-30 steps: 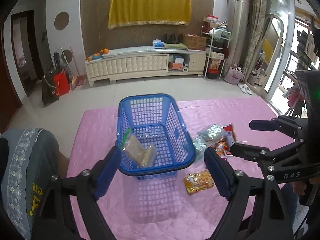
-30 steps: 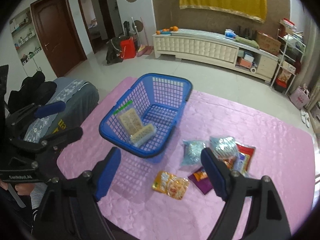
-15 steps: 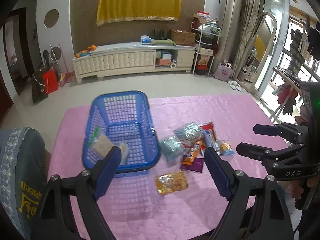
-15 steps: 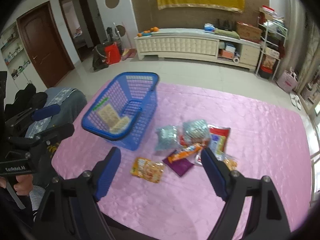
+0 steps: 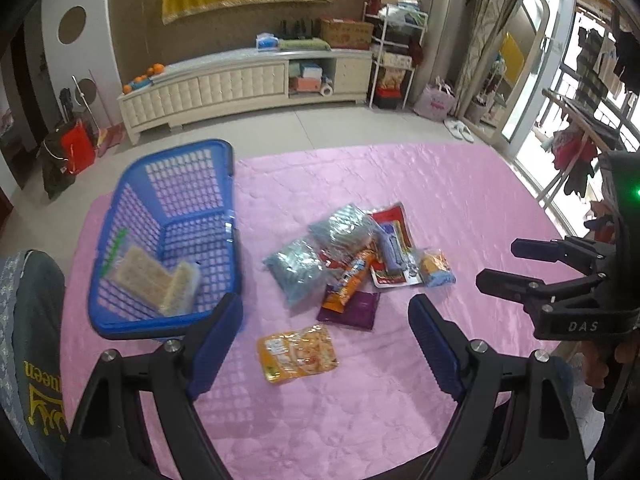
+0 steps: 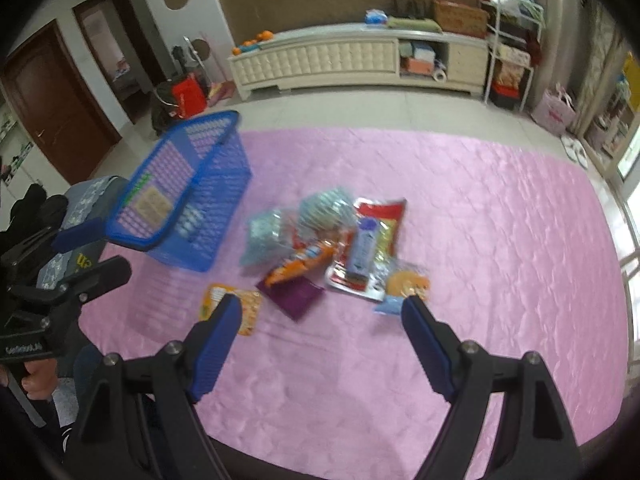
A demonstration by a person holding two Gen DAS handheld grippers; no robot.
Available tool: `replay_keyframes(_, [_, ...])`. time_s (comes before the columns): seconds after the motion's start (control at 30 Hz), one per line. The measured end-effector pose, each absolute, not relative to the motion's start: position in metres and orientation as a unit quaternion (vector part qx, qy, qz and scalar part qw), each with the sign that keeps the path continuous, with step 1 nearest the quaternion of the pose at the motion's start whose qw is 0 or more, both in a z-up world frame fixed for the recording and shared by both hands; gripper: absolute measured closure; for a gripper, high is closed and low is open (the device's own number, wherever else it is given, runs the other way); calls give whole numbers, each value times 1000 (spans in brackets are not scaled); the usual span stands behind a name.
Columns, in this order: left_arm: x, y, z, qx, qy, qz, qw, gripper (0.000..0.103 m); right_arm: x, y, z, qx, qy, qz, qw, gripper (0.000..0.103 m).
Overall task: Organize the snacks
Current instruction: 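Move both tools back over the remaining snack pile, then grasp the orange sausage stick with the left tool while the right tool grasps the fox bun bag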
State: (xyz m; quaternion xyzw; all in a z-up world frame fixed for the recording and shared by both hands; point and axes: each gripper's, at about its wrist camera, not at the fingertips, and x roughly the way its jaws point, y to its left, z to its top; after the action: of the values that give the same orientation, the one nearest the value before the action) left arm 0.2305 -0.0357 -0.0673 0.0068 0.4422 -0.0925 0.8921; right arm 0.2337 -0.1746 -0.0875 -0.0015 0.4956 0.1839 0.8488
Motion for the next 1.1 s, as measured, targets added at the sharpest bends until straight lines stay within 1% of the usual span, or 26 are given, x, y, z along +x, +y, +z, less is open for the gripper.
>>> replay_keyframes(0.2, [253,-62,-95,17,468,-100,878,20,253,-198,-120,9,529,163,833,18])
replay_keyframes(0.43, [283,-69,-133,-10,504,-108,857,20,276,-216,-160,36,568,148,809,18])
replay_keyframes(0.53, [295,-72,-149,-5,519,-112,848,20,286,-217,-172,43,575,150,803,18])
replay_keyframes(0.57, [297,-74,-152,2,520,-114,847,22,289,-218,-176,44,577,150,802,18])
replay_keyframes(0.6, [300,-76,-156,11,521,-116,846,27,293,-218,-179,44,579,149,800,18])
replay_keyframes(0.63, [302,-78,-159,20,523,-118,844,30,296,-218,-182,44,581,148,799,18])
replay_keyframes(0.7, [308,-82,-168,38,530,-123,838,42,302,-218,-189,42,584,145,798,18])
replay_keyframes(0.83, [320,-87,-187,56,542,-127,829,55,311,-217,-205,42,596,137,790,18])
replay_keyframes(0.9, [327,-86,-197,52,553,-128,822,67,315,-217,-212,44,603,130,786,18])
replay_keyframes(0.97, [332,-87,-204,51,562,-130,815,69,320,-218,-217,51,610,127,781,18])
replay_keyframes(1.1, [339,-91,-216,72,572,-121,808,69,325,-218,-225,50,621,119,773,18])
